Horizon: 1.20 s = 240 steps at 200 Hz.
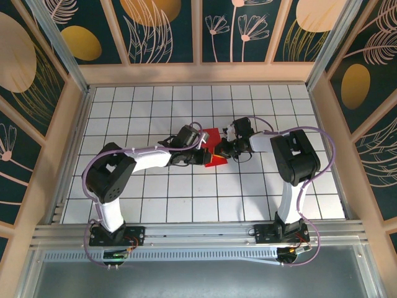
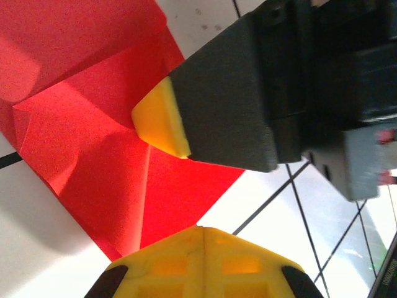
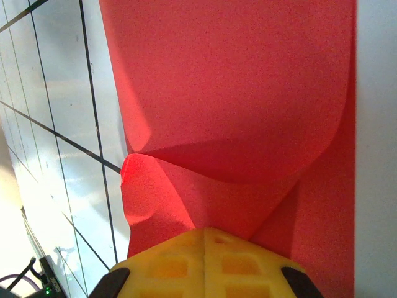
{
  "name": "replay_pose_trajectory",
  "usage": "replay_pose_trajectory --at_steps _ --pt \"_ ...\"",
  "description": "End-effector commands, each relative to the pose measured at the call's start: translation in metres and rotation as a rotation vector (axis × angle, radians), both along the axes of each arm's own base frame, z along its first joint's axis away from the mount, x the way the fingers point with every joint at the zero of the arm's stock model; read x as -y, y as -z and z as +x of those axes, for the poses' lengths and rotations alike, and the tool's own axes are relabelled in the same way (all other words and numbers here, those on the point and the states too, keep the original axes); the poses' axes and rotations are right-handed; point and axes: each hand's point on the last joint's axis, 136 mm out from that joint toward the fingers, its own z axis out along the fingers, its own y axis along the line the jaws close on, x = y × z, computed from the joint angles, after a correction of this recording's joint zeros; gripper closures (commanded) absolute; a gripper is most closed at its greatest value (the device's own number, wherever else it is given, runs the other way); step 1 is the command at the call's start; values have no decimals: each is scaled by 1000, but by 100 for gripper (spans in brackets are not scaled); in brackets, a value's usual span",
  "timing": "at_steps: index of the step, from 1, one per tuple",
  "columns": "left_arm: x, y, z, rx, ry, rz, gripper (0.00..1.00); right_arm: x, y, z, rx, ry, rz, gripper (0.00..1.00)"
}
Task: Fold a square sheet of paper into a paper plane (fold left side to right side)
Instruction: Fold the triangle a second time at the center of the table.
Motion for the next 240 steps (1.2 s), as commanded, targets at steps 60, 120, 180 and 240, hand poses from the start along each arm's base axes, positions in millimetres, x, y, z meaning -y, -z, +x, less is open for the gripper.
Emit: replay_pose_trajectory --at_steps 60,120,180,240 --pt "-3 24 8 -16 -18 41 100 9 24 -16 -69 -13 -88 100" --pt "-8 37 3 -39 -21 67 100 9 25 -17 -73 -13 -90 100" --pt "-10 44 -2 -54 -15 67 100 9 25 -17 -73 -13 -92 100" --pt "-15 54 -8 -76 -14 89 100 4 12 -10 -46 -22 -68 100"
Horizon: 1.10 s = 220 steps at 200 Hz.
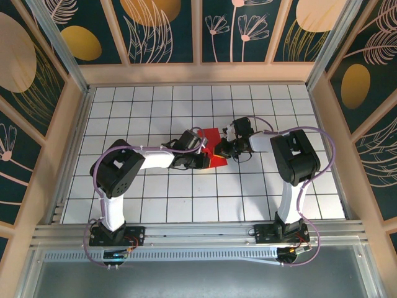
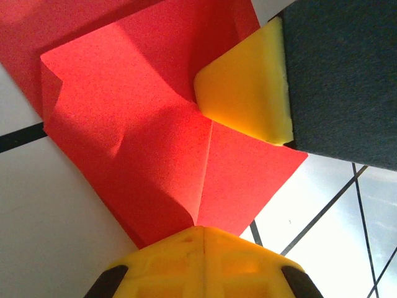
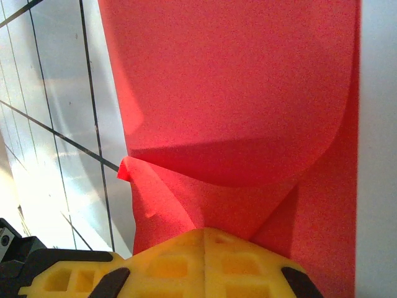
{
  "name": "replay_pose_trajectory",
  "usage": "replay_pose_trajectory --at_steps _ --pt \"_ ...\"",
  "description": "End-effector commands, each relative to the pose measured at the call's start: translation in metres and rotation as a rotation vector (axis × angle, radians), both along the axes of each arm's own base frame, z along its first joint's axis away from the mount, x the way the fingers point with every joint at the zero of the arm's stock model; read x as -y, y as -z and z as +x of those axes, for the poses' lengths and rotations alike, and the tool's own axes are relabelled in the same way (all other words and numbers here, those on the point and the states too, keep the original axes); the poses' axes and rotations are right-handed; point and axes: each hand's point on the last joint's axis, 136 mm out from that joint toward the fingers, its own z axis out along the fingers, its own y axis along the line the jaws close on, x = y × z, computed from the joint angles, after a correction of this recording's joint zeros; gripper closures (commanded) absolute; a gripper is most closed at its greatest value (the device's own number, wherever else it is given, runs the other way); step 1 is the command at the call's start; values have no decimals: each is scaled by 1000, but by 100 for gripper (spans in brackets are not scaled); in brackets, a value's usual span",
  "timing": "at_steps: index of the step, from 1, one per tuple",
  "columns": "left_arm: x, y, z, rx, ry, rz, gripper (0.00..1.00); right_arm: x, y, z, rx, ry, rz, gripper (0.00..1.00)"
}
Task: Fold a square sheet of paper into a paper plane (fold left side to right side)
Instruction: Fold the triangle a second time at the center of the table.
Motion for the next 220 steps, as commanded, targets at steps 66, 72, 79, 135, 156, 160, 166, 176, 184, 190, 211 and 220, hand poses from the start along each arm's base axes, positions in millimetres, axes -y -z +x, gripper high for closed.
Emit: replay_pose_trajectory --at_steps 66,72,79,135,156,160,166,176,184,190,211,220 --pt "-21 29 -9 -38 -20 89 100 -9 -35 5 78 -24 23 100" --pt "-21 29 -8 -36 -21 89 100 -10 -34 1 76 -26 25 100" --pt "-21 28 -8 -34 -22 88 100 -11 -34 -1 76 -26 31 100" --pt "-24 31 -8 -33 -24 105 100 -21 -14 -11 48 -39 13 100" --pt "-25 31 -8 -34 -26 109 100 -16 -6 -6 57 -33 -30 100" --pt "-25 31 -8 -33 -27 110 100 -15 -4 -5 56 -31 -40 100" --pt "-25 31 -9 -36 -26 112 100 -14 -3 -4 60 -32 -49 100" --pt "-26 32 -9 -38 -30 117 100 -12 1 -2 58 -31 -64 100" --pt "-27 32 -9 -40 -35 120 100 -12 4 -2 58 -33 -73 100" --pt "-27 32 -9 -41 -37 119 100 -10 7 -1 54 -33 -81 100" --pt "-34 41 -16 -65 -45 138 100 -5 13 0 53 -29 -109 100" --pt "-35 42 -17 -69 -48 140 100 -3 13 2 56 -23 -118 100"
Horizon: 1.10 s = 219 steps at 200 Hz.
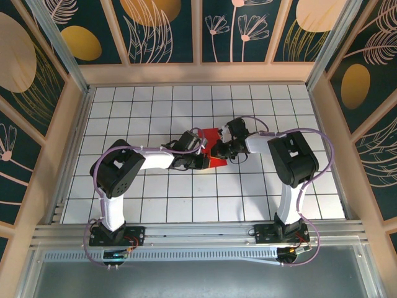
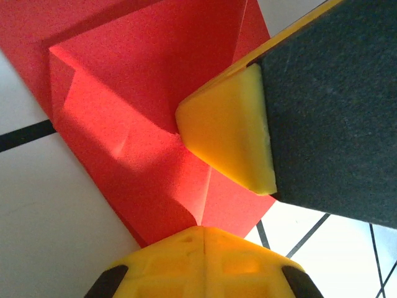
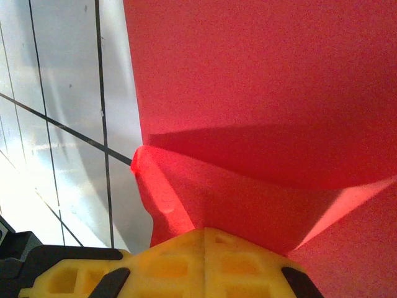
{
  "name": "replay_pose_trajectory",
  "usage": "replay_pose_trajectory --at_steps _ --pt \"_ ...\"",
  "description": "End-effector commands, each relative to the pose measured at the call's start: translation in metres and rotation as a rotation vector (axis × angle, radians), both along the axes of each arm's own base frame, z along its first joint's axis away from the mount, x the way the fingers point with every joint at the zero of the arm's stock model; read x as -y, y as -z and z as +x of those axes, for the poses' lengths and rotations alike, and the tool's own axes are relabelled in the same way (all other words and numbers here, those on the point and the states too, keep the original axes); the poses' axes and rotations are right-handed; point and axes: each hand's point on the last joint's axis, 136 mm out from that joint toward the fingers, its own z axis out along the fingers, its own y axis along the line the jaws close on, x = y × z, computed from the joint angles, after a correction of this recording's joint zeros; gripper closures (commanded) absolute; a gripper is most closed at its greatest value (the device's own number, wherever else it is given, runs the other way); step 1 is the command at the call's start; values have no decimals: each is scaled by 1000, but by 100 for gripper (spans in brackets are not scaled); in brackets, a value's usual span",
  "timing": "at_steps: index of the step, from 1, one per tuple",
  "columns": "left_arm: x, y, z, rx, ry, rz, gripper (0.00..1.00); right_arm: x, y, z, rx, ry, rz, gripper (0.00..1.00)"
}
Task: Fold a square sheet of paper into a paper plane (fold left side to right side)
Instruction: Fold the triangle a second time at the center of the table.
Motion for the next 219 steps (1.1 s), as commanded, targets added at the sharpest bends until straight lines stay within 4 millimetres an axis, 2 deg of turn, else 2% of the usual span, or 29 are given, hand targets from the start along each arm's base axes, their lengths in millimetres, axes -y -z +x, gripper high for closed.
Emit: replay_pose_trajectory --at_steps 1,96,219 --pt "-32 37 -17 -81 -42 133 100 12 14 9 16 17 -76 100" --pt "-38 44 -23 -98 -45 150 100 28 9 32 44 55 -94 100" --pt "-37 43 -22 -95 -47 145 100 78 11 74 67 164 -113 100"
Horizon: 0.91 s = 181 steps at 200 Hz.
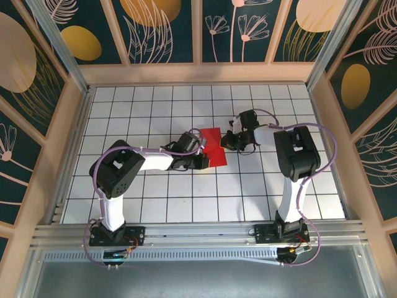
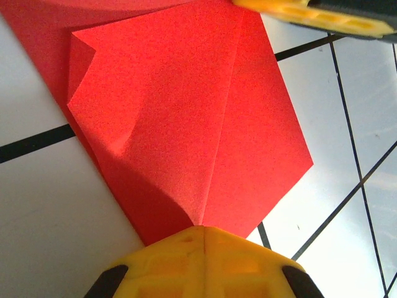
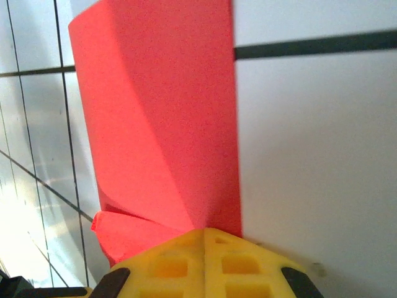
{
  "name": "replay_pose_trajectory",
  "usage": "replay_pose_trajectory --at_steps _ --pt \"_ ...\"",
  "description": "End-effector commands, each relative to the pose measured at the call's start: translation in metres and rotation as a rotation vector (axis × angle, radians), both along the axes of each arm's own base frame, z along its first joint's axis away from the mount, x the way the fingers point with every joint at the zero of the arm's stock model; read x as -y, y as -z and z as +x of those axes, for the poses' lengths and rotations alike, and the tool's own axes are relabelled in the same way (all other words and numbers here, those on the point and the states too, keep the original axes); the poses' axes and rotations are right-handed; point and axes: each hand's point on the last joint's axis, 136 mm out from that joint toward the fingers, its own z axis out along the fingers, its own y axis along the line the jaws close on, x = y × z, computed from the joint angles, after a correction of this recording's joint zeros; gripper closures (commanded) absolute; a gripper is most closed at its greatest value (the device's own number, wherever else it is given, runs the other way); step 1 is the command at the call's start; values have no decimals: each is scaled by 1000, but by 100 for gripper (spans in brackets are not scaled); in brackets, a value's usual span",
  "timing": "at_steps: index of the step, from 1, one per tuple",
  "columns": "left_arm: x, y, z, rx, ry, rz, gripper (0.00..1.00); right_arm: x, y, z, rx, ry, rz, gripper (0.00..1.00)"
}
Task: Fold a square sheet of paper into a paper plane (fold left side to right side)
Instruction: Fold the triangle a second time at the center of the table.
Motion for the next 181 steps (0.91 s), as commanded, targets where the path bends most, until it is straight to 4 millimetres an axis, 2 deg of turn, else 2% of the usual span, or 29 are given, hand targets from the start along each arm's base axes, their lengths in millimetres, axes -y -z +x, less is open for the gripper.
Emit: replay_pose_trajectory --at_steps 1,24,52,85,132,163,181 --pt "-36 43 -24 -126 -37 158 100 30 12 22 30 66 -92 100" --pt "-35 43 -25 -124 -35 157 100 34 5 28 43 71 -93 100" --pt "-33 40 -23 -117 -35 144 100 36 -20 33 88 73 -89 100" --pt "-32 37 -21 -108 -37 139 100 25 -41 15 89 52 -17 100" --pt "-31 36 -21 -104 -35 136 100 -11 -41 -26 30 -14 107 100" --pt "-31 36 -20 -103 -35 134 100 -32 -36 -35 17 -47 120 100" --pt "-30 35 -19 -102 -35 133 100 -39 -35 -32 20 -56 126 100"
